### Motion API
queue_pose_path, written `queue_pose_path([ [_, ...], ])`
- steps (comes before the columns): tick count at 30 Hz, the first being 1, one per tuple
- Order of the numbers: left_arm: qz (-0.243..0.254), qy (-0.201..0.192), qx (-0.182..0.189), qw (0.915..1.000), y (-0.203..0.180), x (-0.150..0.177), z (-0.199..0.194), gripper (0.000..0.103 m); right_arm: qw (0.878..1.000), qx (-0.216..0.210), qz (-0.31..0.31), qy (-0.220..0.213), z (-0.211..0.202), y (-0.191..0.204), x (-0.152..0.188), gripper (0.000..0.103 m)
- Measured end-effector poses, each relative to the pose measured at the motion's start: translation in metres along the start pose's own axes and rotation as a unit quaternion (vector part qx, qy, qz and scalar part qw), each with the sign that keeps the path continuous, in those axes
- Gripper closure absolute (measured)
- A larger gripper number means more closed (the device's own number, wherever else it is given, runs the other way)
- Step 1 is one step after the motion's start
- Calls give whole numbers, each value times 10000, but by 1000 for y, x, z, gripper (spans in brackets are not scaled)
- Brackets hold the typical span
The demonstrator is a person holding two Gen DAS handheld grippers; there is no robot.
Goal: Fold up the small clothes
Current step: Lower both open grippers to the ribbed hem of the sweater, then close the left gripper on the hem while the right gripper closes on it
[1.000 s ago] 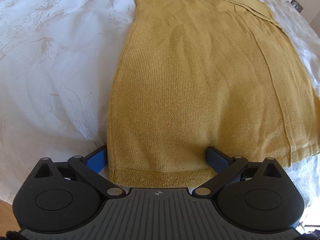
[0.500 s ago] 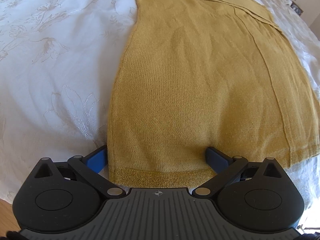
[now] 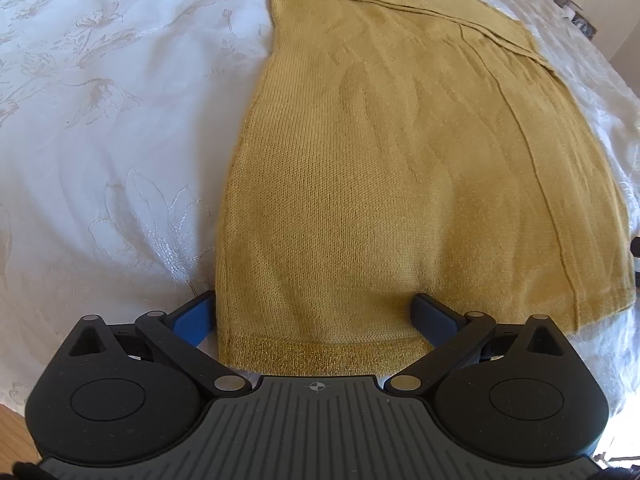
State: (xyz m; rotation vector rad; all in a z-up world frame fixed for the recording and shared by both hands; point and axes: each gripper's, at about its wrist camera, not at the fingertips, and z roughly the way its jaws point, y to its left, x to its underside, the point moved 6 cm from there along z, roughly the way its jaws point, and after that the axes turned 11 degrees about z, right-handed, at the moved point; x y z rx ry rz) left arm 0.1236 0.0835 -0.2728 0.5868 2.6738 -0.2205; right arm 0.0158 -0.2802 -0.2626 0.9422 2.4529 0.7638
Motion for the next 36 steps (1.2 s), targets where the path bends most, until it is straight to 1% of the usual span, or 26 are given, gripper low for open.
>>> queue_pose_path([
  [4,34,-151,75,9999,2,2,-7,2,10000,7,-42,57,-1,0,0,0],
  [8,180,-481,11,9987,4,5,-20,10,9998,106,-176,6,0,4,2,0],
  [11,158,-702,-23,9974,9,4,-28,11,9996,160,-243,-56,1,5,5,0],
  [15,43,-688,88,9976,16,-3,-25,13,9991,232,-344,-87,4,8,6,0],
  [16,56,-643,115,9978,17,-5,-24,16,9988,259,-403,-84,5,9,7,0],
  [17,76,-604,135,9981,16,-8,-21,23,9984,292,-471,-71,7,11,7,0],
  [18,77,-605,159,9980,15,-10,-21,26,9978,340,-562,-38,8,13,8,0],
  [19,81,-621,195,9978,13,-11,-21,33,9974,369,-619,-2,8,14,8,0],
  [20,102,-625,235,9977,12,-13,-21,43,9971,388,-658,48,8,16,8,0],
  [21,130,-599,249,9978,11,-14,-21,48,9973,357,-639,96,8,16,7,0],
  [22,151,-558,231,9981,10,-14,-21,58,9977,306,-584,139,8,16,7,1],
  [23,139,-523,226,9983,11,-14,-23,68,9982,234,-518,163,6,16,6,8],
  [24,99,-511,263,9983,11,-15,-24,74,9985,182,-489,171,5,16,5,15],
  [25,30,-487,302,9984,12,-16,-25,81,9986,167,-472,186,3,16,5,35],
  [26,-42,-476,341,9983,12,-17,-26,87,9986,164,-444,219,2,15,4,52],
  [27,-101,-472,375,9981,13,-18,-28,89,9987,114,-388,301,2,13,4,59],
  [29,-257,-443,451,9977,16,-22,-31,95,9987,-132,-229,441,-1,13,3,89],
  [32,-567,-475,590,9955,21,-29,-41,97,9986,-215,-285,395,-12,21,-1,89],
  [36,-822,-727,735,9912,22,-50,-60,97,9977,-597,-254,220,-31,39,-17,89],
])
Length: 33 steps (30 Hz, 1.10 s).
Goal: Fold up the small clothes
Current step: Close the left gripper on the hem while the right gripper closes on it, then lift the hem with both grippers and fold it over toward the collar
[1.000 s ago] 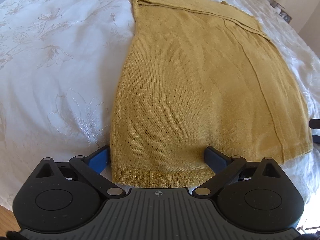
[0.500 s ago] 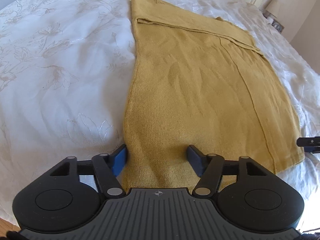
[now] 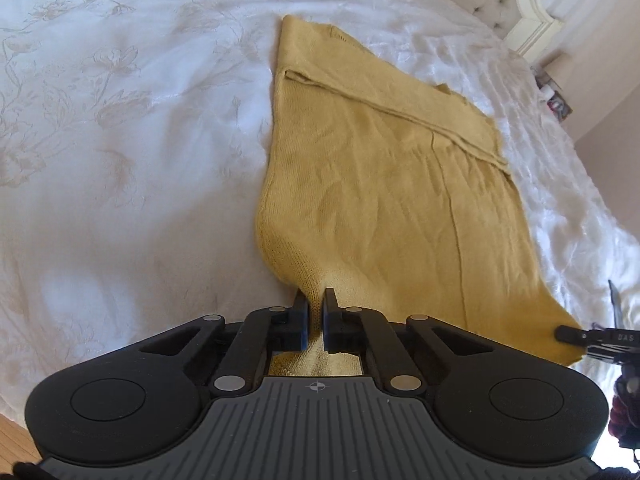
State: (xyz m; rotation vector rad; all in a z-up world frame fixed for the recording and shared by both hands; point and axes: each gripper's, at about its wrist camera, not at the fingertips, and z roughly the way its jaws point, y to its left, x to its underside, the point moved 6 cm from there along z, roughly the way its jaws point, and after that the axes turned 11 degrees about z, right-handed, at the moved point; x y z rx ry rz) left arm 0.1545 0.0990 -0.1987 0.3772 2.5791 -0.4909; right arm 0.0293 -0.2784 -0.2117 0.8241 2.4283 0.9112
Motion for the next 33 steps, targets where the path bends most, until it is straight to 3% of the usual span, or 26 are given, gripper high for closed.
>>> queue_pose_path([
  [12,-232,-944,-125,9952,-17,-108,-15,97,9944,-853,-119,-609,-4,56,-101,89],
  [18,-270,-1241,-61,9919,-14,-166,7,97,9915,-926,-223,-885,17,77,-161,89],
  [25,-258,-1188,-13,9926,3,-221,53,97,9917,-727,-30,-1058,56,85,-217,89],
  [33,-485,-794,-57,9956,35,-240,106,97,9945,-267,348,-947,109,75,-256,89],
])
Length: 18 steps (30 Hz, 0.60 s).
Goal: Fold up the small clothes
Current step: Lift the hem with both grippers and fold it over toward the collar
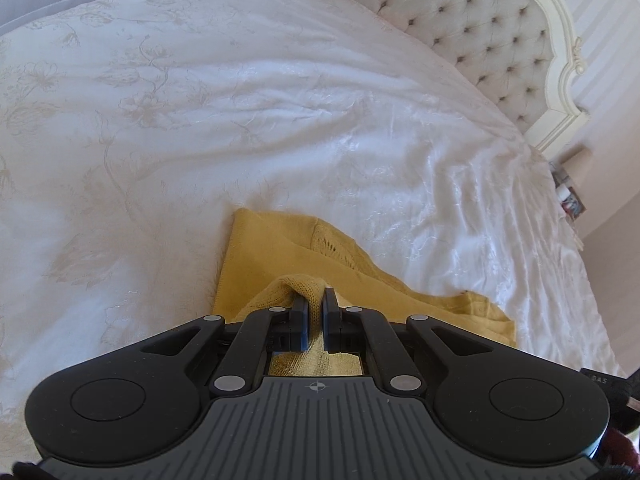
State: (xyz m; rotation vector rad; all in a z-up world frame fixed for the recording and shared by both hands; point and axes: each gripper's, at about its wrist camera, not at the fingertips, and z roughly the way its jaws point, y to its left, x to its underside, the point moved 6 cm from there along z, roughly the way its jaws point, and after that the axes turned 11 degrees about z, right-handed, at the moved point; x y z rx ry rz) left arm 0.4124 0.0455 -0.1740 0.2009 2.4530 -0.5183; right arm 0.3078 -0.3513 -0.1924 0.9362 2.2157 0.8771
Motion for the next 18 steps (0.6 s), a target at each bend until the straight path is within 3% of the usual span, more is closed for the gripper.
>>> queue_pose_path([
  [8,-501,353,-239,9978,29,-2,42,92,9993,332,133,87,35,-8,-19,81],
  [9,-561,346,-276,9974,33,-3,45,89,9992,371,145,75,38,-10,-22,81],
  [11,-638,250,-373,9970,41,-7,48,72,9990,426,129,60,43,-11,-25,80],
  [12,-652,181,-440,9967,44,-10,49,70,9989,461,82,54,45,-11,-26,80],
  [13,-643,125,-505,9966,47,-13,49,69,9988,478,29,42,45,-10,-27,76],
  [16,-483,14,-643,9968,50,-24,45,62,9987,468,-198,-72,44,-4,-28,51],
  [18,-212,-56,-700,9973,46,-32,37,61,9982,451,-310,-233,39,1,-29,43],
])
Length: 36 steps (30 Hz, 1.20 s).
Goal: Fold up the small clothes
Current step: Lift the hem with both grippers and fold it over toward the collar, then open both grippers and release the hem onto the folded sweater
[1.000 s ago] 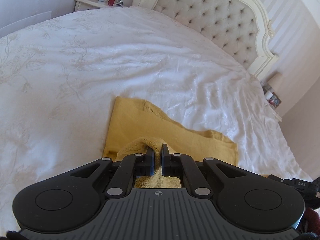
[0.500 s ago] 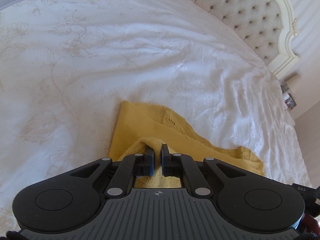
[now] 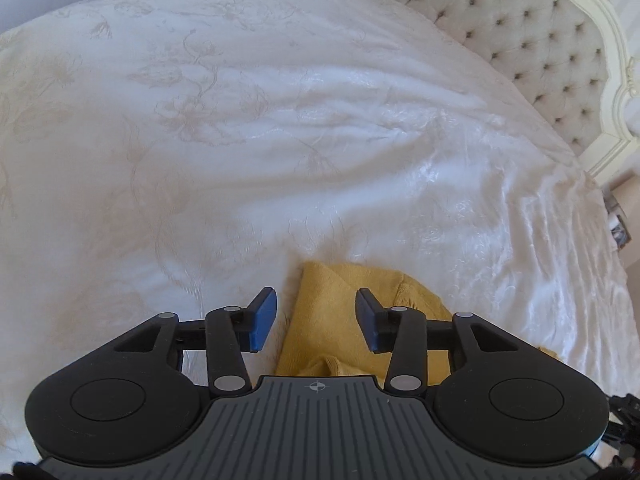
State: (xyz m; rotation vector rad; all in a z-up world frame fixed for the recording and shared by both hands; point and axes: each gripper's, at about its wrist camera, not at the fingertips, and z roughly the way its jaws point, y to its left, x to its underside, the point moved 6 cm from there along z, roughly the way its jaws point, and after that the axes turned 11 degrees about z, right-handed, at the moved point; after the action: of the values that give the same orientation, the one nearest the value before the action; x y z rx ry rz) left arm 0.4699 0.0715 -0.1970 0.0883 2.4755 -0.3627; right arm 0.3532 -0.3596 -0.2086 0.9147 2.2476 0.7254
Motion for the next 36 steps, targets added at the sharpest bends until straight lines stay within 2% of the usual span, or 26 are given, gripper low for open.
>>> queue_pose_path([
  [2,362,-72,-64,9993,-8,-4,-10,60,9995,98,-146,-248,-8,5,-2,35],
  [4,671,-79,-37,9977,-18,-1,-21,57,9987,174,-293,-387,-15,9,-1,30],
  [8,1007,5,54,9949,-38,22,-40,55,9963,263,-721,-385,-26,20,10,29],
  [10,1024,134,83,9946,-47,38,-46,55,9950,273,-908,-314,-32,23,20,28],
  [14,913,419,35,9949,-57,73,-50,55,9900,441,-1335,-131,-34,24,49,19],
  [20,795,633,-97,9948,-58,106,-46,55,9741,887,-2064,267,-27,23,90,18],
  [23,856,671,-135,9940,-58,114,-45,55,9725,895,-2120,367,-25,24,98,18],
  [36,1573,614,-206,9854,-73,129,-35,55,9662,791,-2431,328,-19,41,116,13],
])
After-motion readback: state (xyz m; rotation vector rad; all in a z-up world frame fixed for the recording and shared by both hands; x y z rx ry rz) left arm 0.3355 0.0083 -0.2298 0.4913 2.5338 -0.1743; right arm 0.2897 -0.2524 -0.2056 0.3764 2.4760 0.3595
